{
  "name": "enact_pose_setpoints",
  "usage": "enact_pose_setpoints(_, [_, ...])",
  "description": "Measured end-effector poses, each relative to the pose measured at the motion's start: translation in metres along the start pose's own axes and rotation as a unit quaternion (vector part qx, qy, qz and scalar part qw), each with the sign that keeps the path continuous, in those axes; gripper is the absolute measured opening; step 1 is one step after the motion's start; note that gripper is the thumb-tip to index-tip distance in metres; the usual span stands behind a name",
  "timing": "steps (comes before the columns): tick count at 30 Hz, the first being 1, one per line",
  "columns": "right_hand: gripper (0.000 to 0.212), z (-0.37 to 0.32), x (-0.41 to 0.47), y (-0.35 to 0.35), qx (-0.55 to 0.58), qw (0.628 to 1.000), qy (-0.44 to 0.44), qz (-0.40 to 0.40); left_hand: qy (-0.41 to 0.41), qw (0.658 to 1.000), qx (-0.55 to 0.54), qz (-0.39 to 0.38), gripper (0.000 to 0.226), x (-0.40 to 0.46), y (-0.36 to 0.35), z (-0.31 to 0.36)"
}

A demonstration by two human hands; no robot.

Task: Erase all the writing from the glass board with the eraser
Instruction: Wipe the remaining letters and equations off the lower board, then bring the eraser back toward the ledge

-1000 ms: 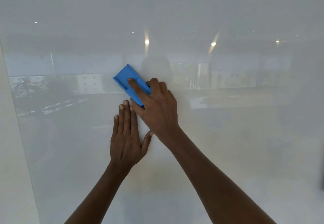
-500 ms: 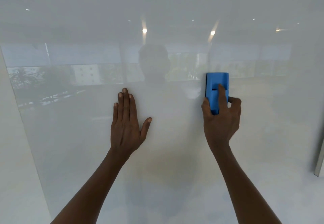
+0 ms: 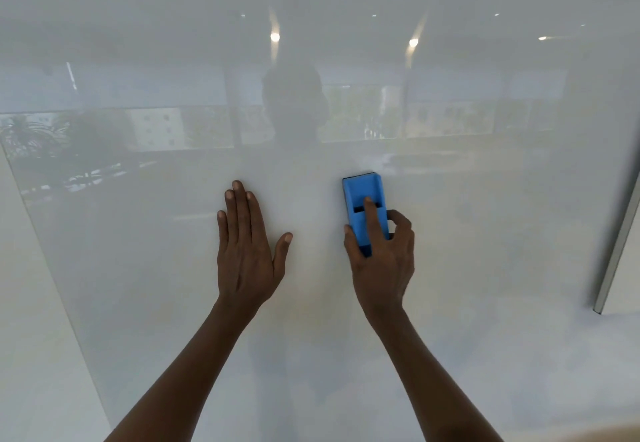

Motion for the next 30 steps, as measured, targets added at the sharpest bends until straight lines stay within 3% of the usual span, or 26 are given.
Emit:
enact_pose_setpoints(16, [0.062, 0.011, -0.08, 0.041, -0.037, 0.996, 0.036, -0.066, 0.054, 0.988, -0.07, -0.123, 0.076, -0.112, 0.002, 0.033])
enact_pose_setpoints(30, [0.061, 0.141, -0.117, 0.082, -0.068, 0.988, -0.01, -0.138, 0.082, 0.969, -0.103, -0.207, 0.075, -0.191, -0.059, 0.134])
Point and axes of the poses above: each hand's wrist, its own x-axis towards the middle knuckle, its own y-axis out of the back of the hand, z = x × y, the point moved 9 cm from there along x, towards the middle knuckle, and after that the axes turned 10 degrees about -x, right-handed, at the moved point
